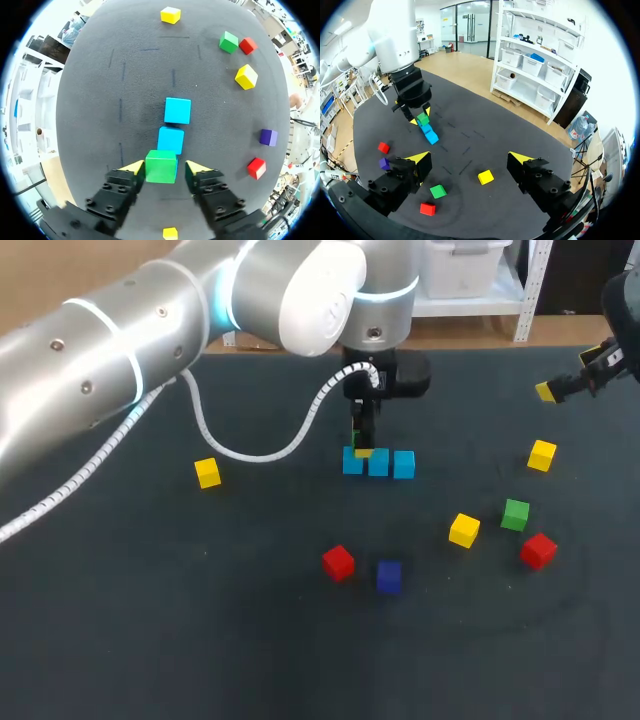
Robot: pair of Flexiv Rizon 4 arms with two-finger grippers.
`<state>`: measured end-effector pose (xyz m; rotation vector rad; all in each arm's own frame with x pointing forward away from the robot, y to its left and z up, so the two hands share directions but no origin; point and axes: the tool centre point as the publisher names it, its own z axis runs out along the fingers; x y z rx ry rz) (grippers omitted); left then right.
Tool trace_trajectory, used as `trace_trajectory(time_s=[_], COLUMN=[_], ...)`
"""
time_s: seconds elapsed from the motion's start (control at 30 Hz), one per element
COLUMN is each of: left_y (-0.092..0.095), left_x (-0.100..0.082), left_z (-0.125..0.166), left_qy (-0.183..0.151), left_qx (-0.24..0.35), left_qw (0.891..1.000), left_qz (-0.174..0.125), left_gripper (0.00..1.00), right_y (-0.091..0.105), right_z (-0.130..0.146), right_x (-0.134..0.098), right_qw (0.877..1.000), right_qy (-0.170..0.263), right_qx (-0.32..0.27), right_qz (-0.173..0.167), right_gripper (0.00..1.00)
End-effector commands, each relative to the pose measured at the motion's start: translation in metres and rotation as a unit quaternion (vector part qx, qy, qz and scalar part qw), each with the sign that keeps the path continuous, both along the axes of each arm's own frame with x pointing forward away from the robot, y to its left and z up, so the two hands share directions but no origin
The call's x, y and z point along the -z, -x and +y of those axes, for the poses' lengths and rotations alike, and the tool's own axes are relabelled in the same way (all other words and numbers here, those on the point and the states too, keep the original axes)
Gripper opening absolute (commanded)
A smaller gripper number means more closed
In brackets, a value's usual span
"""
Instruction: Place the blue cubes, place green cubes on the blue cubes, place the yellow cubes on the green cubes, then place the red cubes on the yellow cubes, and place purple cube on the red cubes.
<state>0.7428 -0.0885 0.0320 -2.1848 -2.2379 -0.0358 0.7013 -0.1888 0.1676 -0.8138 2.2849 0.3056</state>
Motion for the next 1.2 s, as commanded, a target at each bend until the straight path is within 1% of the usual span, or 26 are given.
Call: trace_trajectory(time_s=[0.03, 0.13, 0.37, 0.57, 0.67, 0.73, 0.93, 1.1, 1.2], left_y=[0.0, 0.0, -0.004, 0.002, 0.008, 0.013, 0.021, 0.03, 0.034], left_x=[-0.001, -0.004, -0.03, -0.058, -0.07, -0.078, -0.101, -0.113, -0.118], left_z=[0.001, 0.002, 0.016, 0.036, 0.045, 0.052, 0.072, 0.088, 0.096], left_qy=[0.001, 0.005, 0.043, 0.099, 0.119, 0.126, 0.164, 0.199, 0.223], left_qx=[0.0, -0.005, -0.04, -0.084, -0.096, -0.102, -0.126, -0.147, -0.163], left_qw=[1.0, 1.0, 0.998, 0.991, 0.988, 0.986, 0.976, 0.966, 0.957], left_qz=[0.001, -0.002, -0.011, -0.023, -0.032, -0.043, -0.061, -0.077, -0.086], left_gripper=[1.0, 1.0, 1.0, 1.0, 1.0, 1.0, 1.0, 1.0, 1.0], right_y=[0.001, 0.001, 0.001, 0.001, 0.001, 0.001, 0.001, 0.001, 0.001], right_z=[0.0, 0.0, 0.0, 0.0, 0.0, 0.0, 0.0, 0.0, 0.0], right_x=[0.0, 0.0, 0.0, 0.0, 0.0, 0.0, 0.0, 0.0, 0.0], right_qw=[1.0, 1.0, 1.0, 1.0, 1.0, 1.0, 1.0, 1.0, 1.0], right_qy=[0.001, 0.001, 0.001, 0.001, 0.001, 0.001, 0.001, 0.001, 0.001], right_qx=[0.001, 0.001, 0.001, 0.001, 0.001, 0.001, 0.001, 0.001, 0.001], right_qz=[-0.001, -0.001, -0.001, -0.001, -0.001, -0.001, -0.001, -0.001, -0.001], right_gripper=[1.0, 1.0, 1.0, 1.0, 1.0, 1.0, 1.0, 1.0, 1.0])
